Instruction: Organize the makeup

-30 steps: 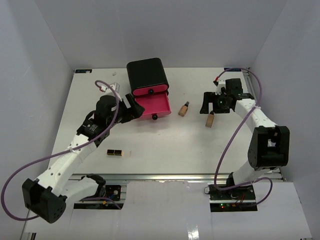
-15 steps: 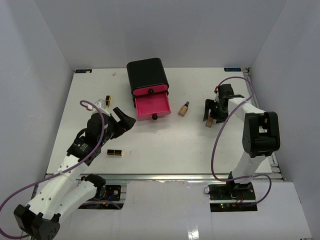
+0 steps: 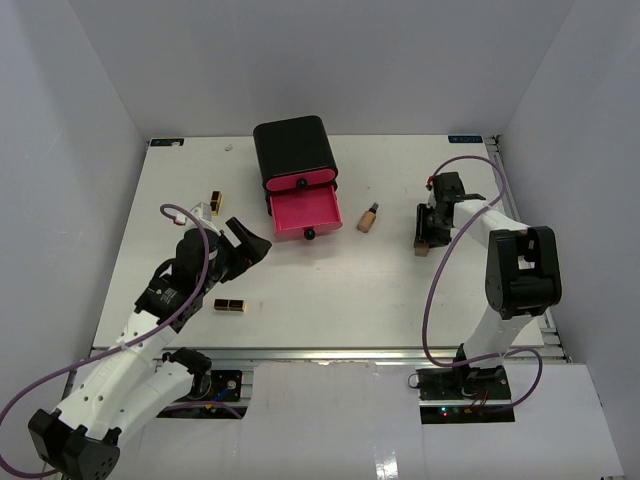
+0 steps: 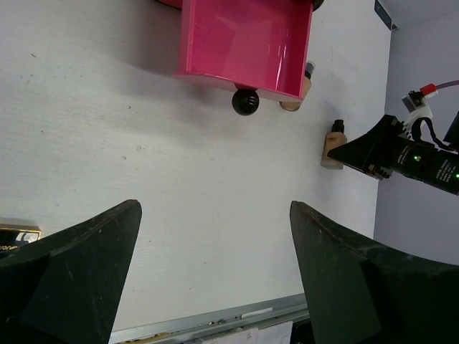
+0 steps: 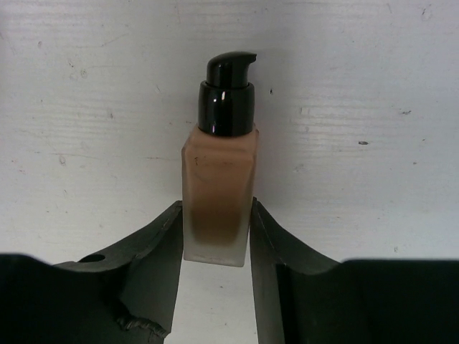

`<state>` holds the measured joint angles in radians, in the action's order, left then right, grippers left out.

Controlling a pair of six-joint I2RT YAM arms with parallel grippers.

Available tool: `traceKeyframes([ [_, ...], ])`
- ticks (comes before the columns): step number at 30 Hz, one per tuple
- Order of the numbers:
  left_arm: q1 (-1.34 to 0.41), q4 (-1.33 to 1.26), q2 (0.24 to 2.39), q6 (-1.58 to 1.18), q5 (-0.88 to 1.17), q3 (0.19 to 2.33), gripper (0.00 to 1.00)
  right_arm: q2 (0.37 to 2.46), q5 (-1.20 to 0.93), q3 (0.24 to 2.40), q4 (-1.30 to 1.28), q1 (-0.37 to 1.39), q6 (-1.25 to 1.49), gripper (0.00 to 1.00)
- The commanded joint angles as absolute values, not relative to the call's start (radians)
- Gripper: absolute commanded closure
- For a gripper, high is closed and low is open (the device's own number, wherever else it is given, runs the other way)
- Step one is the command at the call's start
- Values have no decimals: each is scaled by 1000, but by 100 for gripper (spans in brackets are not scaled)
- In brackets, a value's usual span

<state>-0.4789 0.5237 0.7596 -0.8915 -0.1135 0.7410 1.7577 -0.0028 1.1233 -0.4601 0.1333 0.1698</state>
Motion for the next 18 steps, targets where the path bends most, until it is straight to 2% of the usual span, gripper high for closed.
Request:
traceKeyframes([
  [1,-472,507,765,-878,-114,746,4,1711,-23,1122,-412,135,93,79],
  [8,-472,495,762,-870,-115,739,4,1632,-185,1177,-338,140,-130,92],
  [13,-472,489,758,-868,-117,732,3,1522,-376,1172,-211,175,-317,92],
  [15,-472,486,756,-868,-118,730,3,1477,-584,1173,-213,230,-475,92],
  [18,-472,485,755,-868,-120,727,3,1468,-656,1228,-262,312,-632,92],
])
